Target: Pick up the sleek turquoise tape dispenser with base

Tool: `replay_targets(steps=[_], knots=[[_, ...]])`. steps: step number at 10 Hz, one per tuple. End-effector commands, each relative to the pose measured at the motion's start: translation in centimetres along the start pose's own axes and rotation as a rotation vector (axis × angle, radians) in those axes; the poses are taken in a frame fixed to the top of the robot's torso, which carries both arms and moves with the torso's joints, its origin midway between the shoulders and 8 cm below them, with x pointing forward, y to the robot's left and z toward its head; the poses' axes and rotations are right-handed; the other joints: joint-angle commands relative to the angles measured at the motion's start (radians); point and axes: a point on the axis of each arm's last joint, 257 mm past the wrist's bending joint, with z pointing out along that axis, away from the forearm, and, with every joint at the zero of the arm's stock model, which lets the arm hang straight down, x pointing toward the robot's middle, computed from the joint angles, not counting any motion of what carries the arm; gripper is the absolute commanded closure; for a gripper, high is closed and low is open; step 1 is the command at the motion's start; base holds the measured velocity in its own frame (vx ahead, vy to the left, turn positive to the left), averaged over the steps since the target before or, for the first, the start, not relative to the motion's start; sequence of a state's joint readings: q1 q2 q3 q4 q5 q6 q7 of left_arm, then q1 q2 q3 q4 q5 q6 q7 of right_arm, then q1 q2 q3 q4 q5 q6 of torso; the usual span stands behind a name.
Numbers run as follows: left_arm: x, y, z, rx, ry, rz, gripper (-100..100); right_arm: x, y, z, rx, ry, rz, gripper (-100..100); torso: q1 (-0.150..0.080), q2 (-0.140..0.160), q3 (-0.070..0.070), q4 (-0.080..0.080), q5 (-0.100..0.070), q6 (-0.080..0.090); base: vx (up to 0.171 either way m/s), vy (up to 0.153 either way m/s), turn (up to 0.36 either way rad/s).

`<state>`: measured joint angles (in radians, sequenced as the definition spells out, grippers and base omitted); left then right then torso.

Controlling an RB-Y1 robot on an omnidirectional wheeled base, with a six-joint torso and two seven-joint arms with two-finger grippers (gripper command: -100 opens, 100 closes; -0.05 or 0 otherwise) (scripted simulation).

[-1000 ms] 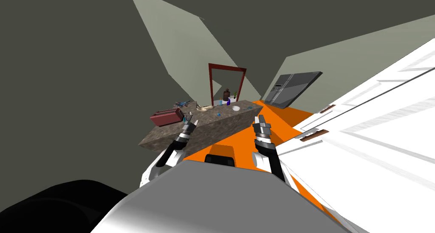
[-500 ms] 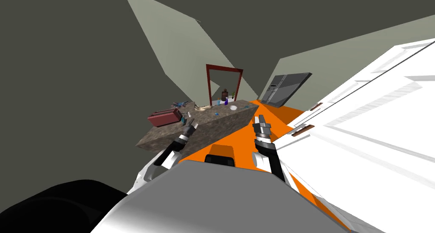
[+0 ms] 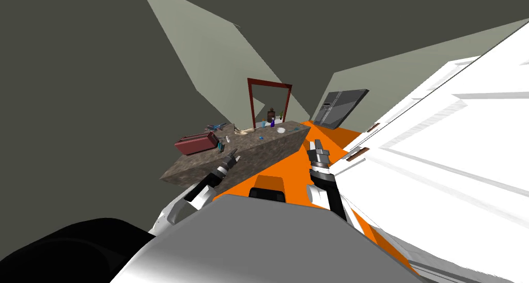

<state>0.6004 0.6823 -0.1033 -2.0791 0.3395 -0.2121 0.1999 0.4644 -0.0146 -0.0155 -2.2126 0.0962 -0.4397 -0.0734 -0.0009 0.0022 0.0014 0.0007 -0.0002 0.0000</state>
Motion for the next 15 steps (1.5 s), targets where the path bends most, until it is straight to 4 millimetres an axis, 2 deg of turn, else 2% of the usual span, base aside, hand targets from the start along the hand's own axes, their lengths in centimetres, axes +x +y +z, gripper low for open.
replay_targets(steps=[1, 2, 3, 4, 5, 6, 7, 8, 9, 10, 11, 12, 13, 14, 15], knots=[[-0.5, 1.2, -0.4, -0.045, 0.01, 0.016, -100, 0.0, 0.0, 0.0, 0.0, 0.0, 0.0, 0, 0.0, 0.0, 0.0, 0.0, 0.0, 0.0, -0.025, -0.029, -0.045], [-1.1, 3.4, -1.1, -0.113, 0.009, 0.015, -100, 0.0, 0.0, 0.0, 0.0, 0.0, 0.0, 0, 0.0, 0.0, 0.0, 0.0, 0.0, 0.0, -0.025, -0.028, -0.08], [-1.3, 3.4, -1.2, -0.122, 0.021, 0.034, -100, 0.0, 0.0, 0.0, 0.0, 0.0, 0.0, 0, 0.001, 0.0, 0.0, 0.0, 0.0, 0.0, -0.017, -0.024, -0.037], [-2.1, 5.5, -2.1, -0.192, 0.019, 0.04, -100, 0.0, 0.0, 0.0, 0.0, 0.0, 0.0, 0, 0.001, -0.001, 0.0, 0.0, 0.0, 0.0, -0.013, -0.029, -0.078], [-2.2, 5.5, -2.2, -0.2, 0.029, 0.057, -100, 0.0, 0.0, 0.0, 0.0, 0.0, 0.0, 0, 0.0, -0.001, -0.001, 0.0, 0.0, 0.0, -0.01, -0.023, -0.04], [-3.1, 7.6, -3.3, -0.268, 0.024, 0.062, -100, 0.0, 0.0, 0.0, 0.0, 0.0, 0.0, 0, 0.001, -0.001, -0.001, 0.0, 0.0, 0.0, -0.01, -0.028, -0.091], [-3.3, 7.5, -3.3, -0.278, 0.036, 0.083, -100, 0.0, 0.0, 0.0, 0.0, 0.0, 0.0, 0, 0.001, -0.001, -0.001, 0.0, 0.0, 0.0, -0.008, -0.021, -0.034], [-4.3, 9.4, -4.6, -0.347, 0.03, 0.092, -100, 0.0, 0.0, 0.0, 0.0, 0.0, 0.0, 0, 0.001, -0.001, -0.001, 0.0, 0.0, 0.0, -0.003, -0.022, -0.073], [-4.6, 9.4, -4.6, -0.356, 0.041, 0.112, -100, 0.0, 0.0, 0.0, 0.0, 0.0, 0.0, 0, 0.001, -0.002, -0.001, 0.0, 0.0, 0.0, -0.002, -0.015, -0.03], [-5.8, 11.1, -6.0, -0.425, 0.035, 0.127, -100, 0.0, 0.0, 0.0, 0.0, 0.0, 0.0, 0, 0.001, -0.002, -0.001, 0.0, 0.0, 0.0, 0.004, -0.018, -0.066], [-5.9, 11.1, -6.0, -0.429, 0.04, 0.138, -100, 0.0, 0.0, 0.0, 0.0, 0.0, 0.0, 0, 0.001, -0.002, -0.001, 0.0, 0.0, 0.0, 0.005, -0.016, -0.031], [-7.1, 12.7, -7.4, -0.495, 0.031, 0.152, -100, 0.0, 0.0, 0.0, 0.0, 0.0, 0.0, 0, 0.001, -0.002, -0.001, 0.0, 0.0, 0.0, 0.011, -0.017, -0.06], [-7.6, 12.5, -7.5, -0.507, 0.046, 0.18, -100, 0.0, 0.0, 0.0, 0.0, 0.0, 0.0, 0, 0.001, -0.003, -0.002, -0.001, 0.0, 0.0, 0.012, -0.01, -0.032], [-8.8, 14.0, -8.9, -0.568, 0.033, 0.191, -100, 0.0, 0.0, 0.0, 0.0, 0.0, 0.0, 0, 0.002, -0.003, -0.002, -0.001, 0.0, 0.0, 0.02, -0.012, -0.063], [-9.2, 13.8, -9.0, -0.577, 0.044, 0.214, -100, 0.0, 0.0, 0.0, 0.0, 0.0, 0.0, 0, 0.002, -0.003, -0.002, -0.001, 0.0, 0.0, 0.019, -0.006, -0.022]])
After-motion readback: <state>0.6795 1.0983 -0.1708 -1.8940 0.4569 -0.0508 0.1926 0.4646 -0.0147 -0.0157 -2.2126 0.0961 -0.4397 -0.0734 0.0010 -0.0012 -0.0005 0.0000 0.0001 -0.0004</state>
